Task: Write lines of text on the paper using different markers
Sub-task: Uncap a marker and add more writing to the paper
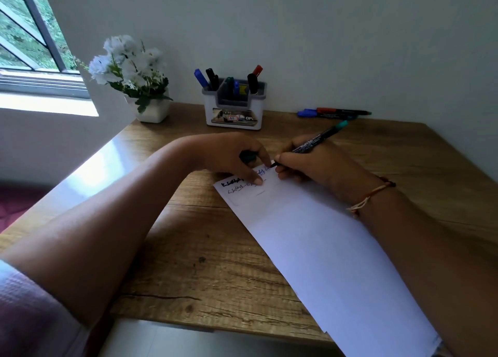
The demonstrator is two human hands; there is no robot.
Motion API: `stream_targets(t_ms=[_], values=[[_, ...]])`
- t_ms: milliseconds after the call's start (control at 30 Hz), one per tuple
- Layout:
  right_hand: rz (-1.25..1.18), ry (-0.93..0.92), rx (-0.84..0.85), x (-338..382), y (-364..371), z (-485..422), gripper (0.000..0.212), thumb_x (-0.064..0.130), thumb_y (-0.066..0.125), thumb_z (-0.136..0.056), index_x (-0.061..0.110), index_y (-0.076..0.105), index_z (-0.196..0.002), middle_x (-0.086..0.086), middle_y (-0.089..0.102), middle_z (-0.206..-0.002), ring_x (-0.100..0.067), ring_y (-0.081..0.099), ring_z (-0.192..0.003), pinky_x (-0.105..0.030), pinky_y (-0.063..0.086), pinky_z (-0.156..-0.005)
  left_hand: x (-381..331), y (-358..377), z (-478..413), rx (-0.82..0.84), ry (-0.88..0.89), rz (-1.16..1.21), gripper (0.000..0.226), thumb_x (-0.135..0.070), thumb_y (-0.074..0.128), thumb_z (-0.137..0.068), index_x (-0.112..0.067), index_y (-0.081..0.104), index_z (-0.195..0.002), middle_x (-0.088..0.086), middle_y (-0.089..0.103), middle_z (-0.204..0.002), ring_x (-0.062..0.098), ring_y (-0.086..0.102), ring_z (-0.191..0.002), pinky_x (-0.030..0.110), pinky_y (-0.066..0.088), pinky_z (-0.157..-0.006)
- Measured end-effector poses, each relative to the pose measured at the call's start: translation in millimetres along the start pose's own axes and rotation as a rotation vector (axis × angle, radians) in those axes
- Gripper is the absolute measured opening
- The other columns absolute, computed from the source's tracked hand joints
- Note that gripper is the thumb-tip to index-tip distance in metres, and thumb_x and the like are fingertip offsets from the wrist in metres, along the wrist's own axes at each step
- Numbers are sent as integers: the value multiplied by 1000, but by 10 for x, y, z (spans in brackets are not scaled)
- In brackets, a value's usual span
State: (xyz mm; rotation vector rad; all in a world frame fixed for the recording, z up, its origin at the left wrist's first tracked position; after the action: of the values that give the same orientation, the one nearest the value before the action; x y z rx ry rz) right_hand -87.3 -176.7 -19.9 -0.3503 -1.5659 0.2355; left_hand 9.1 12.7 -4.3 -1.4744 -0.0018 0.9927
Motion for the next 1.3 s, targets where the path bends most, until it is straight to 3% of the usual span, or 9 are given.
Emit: stream_targets(t_ms=[200,367,600,733,833,1300], values=[[40,-16,76,7,18,-11,10,10,76,-81,20,78,-81,-8,78,-80,-17,76,-75,-19,57,-59,30,-12,9,59,-12,85,40,-34,78,-81,-39,62,-118,-13,71,-100,5,71,-88,20,57,-75],[87,-43,22,-53,50,-43,4,20,74,-84,17,75,-82,-3,77,-74,-12,74,-68,-15,54,-56,20,-12,15,85,-26,119,42,-27,76,-84,-38,62,-122,-15,70,-100,4,71,-88,14,54,-67],[186,-81,-15,-62,65,-35,11,23,74,-82,13,77,-82,-1,76,-70,-7,70,-61,-16,53,-54,20,-9,5,106,-32,134,42,-25,75,-85,-36,61,-123,-9,70,-110,5,71,-92,14,55,-71],[253,-90,0,-50,71,-48,14,22,72,-79,8,76,-82,-7,75,-73,-17,71,-65,-27,58,-61,26,-5,1,108,-36,149,40,-24,75,-85,-37,62,-121,-8,71,-110,6,71,-91,16,56,-71],[211,-77,-9,-60,65,-54,12,19,72,-82,8,75,-83,-5,75,-71,-10,69,-62,-21,57,-59,26,1,-2,101,-43,145,39,-23,75,-85,-40,62,-117,-9,70,-109,4,71,-89,12,54,-67],[221,-79,-49,-82,58,-81,14,18,71,-83,6,74,-75,-6,75,-69,-7,67,-57,-20,55,-56,11,-1,11,106,-49,165,36,-23,76,-84,-44,63,-111,-9,69,-110,5,71,-90,13,55,-67]])
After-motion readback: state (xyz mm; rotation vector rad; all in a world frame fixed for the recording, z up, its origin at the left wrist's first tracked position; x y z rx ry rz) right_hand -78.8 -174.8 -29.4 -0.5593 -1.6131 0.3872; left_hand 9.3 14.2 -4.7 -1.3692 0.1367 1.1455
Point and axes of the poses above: each hand's wrist, its own z-axis away from the middle knuckle, its own y-axis out of the palm, x = y × z, the point moved 1 cm from there along -z, towards the middle knuckle
